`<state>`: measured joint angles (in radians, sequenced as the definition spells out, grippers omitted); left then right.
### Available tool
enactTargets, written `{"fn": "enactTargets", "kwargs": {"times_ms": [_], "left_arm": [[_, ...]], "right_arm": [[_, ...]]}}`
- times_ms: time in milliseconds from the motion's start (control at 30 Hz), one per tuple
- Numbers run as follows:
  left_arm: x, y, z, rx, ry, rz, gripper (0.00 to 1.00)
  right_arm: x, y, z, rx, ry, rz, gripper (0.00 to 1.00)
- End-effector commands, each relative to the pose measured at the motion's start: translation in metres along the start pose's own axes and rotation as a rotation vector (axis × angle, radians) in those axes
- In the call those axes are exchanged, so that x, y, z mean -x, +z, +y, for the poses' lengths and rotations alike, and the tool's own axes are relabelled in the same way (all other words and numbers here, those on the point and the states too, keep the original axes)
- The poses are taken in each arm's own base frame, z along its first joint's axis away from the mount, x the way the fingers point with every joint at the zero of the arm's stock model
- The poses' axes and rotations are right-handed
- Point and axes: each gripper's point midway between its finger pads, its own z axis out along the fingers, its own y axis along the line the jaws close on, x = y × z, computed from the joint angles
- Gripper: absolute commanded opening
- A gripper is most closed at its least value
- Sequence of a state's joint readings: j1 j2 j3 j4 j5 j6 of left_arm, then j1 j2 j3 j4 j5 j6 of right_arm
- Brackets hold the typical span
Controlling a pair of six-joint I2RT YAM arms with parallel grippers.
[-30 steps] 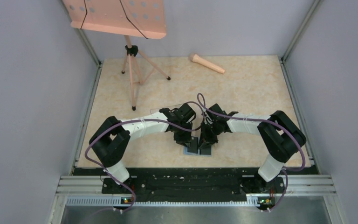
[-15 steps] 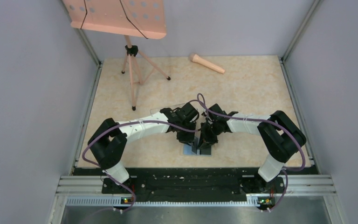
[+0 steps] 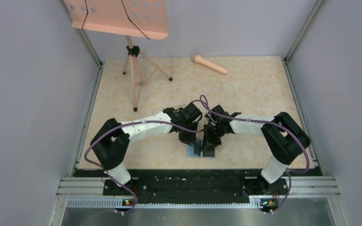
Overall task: Put the credit cards into the card holder
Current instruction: Insert the credit card into the card holder.
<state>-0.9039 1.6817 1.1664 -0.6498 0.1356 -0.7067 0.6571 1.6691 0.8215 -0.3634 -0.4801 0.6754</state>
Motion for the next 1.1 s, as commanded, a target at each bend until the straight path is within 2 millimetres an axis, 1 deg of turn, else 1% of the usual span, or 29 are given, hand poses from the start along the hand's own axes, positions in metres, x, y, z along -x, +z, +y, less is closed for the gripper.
{"fn": "enactTargets", "kwargs": {"times_ms": [0,233,400,567,767,867,967,1067], "left_arm": [[0.002,0.005,0.003,0.035,0.013,0.008,0.17],[-0.009,0.020,0.018,0.096,0.018,0.067,0.18],[-0.010,0.022,0.017,0.087,0.019,0.073,0.17],[-0.005,0.014,0.004,0.031,0.014,0.053,0.16],[0.010,-0.006,-0.020,-0.054,0.014,-0.003,0.17],[0.016,-0.015,-0.028,-0.085,0.019,-0.025,0.17],[0.018,-0.019,-0.033,-0.104,0.023,-0.035,0.18],[0.016,-0.017,-0.036,-0.122,0.024,-0.022,0.20]], "right_arm": [[0.011,-0.011,0.016,0.017,-0.053,-0.046,0.07],[0.013,-0.014,0.020,0.022,-0.057,-0.055,0.08],[0.013,-0.014,0.020,0.020,-0.059,-0.055,0.08],[0.012,-0.012,0.017,0.014,-0.055,-0.047,0.09],[0.012,-0.011,0.017,0.014,-0.058,-0.047,0.09],[0.013,-0.012,0.018,0.015,-0.056,-0.050,0.09],[0.014,-0.013,0.020,0.019,-0.061,-0.054,0.09],[0.017,-0.017,0.023,0.022,-0.064,-0.067,0.09]]}}
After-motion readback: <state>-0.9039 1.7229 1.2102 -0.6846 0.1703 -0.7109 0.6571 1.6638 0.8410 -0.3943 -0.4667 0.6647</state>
